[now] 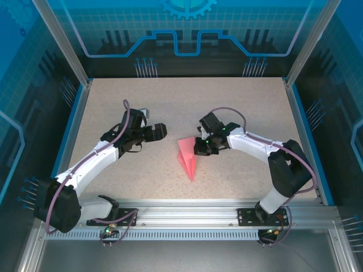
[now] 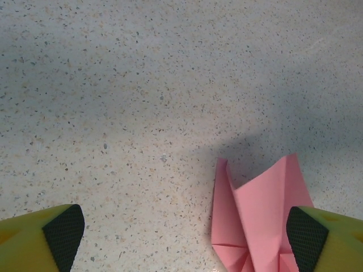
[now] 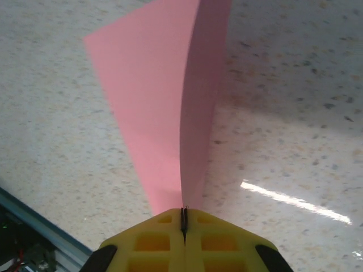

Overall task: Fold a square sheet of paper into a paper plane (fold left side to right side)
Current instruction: Turn over the paper plane at the center of the table, then pick up the paper plane at the center of the table.

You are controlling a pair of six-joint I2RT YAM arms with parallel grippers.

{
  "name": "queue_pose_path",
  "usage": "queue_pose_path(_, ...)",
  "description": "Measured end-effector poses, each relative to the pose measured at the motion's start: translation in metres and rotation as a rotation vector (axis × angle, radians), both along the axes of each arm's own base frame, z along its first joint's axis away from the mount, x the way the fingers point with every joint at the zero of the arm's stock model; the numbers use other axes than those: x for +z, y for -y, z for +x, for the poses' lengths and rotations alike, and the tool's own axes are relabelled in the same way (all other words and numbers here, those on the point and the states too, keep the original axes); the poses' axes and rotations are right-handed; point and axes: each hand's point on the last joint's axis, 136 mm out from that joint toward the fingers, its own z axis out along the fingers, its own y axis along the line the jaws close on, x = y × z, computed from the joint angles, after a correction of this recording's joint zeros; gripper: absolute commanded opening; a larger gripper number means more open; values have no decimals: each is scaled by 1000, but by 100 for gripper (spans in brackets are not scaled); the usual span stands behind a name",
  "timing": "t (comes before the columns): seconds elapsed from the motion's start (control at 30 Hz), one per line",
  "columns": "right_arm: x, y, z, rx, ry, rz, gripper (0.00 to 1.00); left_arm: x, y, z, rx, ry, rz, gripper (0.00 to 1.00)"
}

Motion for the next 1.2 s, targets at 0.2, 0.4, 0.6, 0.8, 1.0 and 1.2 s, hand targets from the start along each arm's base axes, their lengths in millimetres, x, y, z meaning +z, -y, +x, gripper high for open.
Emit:
queue_pose_path(0.2,-14,30,9,-25,1,-46,0,0,0,0,-1,-1,0,97)
queue_pose_path(0.4,-22,52,14,-40,5,-88,7,0,1,-1,-9,-1,-3,98)
queue_pose_path(0.6,-24,60,13,-21,16,-135,39,0,3,-1,-19,-2,-8,99)
queue_pose_path(0.8,5,69,8,-14,75,-197,50,2,4,0,-25,5,-15,99)
queue_pose_path(1.0,25,33,-10,84,115,-183,52,4,2,2,-17,14,-22,99)
queue_pose_path(1.2,-3,24,-25,110,25,-231,48,7,2,3,-18,24,-30,99)
